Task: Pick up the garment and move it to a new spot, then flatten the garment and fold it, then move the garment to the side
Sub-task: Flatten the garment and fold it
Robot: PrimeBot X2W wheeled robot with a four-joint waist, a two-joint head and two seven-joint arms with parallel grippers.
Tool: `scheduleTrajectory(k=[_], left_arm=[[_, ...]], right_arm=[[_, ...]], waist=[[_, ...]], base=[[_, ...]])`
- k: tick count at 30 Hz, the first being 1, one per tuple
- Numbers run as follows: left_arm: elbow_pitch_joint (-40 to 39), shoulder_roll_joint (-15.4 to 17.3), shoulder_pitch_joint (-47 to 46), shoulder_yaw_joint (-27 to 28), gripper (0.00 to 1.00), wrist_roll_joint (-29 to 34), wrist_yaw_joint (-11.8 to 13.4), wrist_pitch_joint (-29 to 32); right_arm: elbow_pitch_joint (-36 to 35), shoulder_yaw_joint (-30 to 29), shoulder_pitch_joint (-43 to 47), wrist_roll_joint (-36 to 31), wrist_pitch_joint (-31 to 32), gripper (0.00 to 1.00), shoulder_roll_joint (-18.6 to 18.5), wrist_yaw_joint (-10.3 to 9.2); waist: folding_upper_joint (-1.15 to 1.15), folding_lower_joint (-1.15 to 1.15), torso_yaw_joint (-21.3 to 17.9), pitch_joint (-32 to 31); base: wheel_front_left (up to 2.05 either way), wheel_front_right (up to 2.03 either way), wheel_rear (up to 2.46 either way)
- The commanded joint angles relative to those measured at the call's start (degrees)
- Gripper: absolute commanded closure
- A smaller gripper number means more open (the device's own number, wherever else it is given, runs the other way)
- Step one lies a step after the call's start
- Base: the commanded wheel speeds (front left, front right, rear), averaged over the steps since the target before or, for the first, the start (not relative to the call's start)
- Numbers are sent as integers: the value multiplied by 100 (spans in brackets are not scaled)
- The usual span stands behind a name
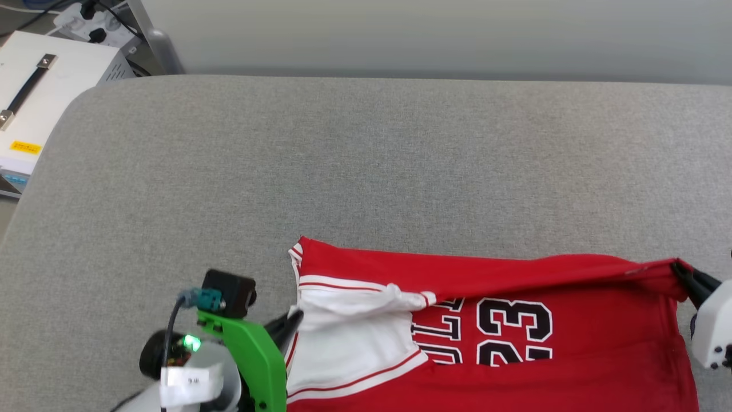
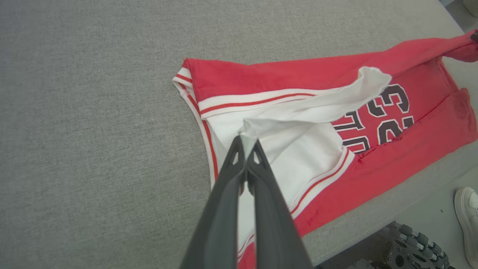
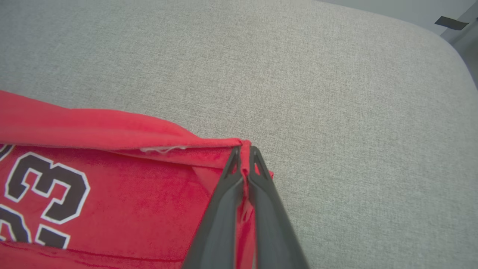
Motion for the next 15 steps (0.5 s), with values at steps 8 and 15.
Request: scheduleTrajectory(k=[8,15], left_arm=[[-7,38,653,-141,100,-222,150,-88],[459,-67,825,-275,100,-283,36,-159]], right_arm=[[-291,138,730,272,135,100,-279,-5],[-356,332,992,391,189,100,-386,-5]], waist=[[0,0,39,-190],[0,0,15,-241]], base=[[0,0,0],[0,0,0]])
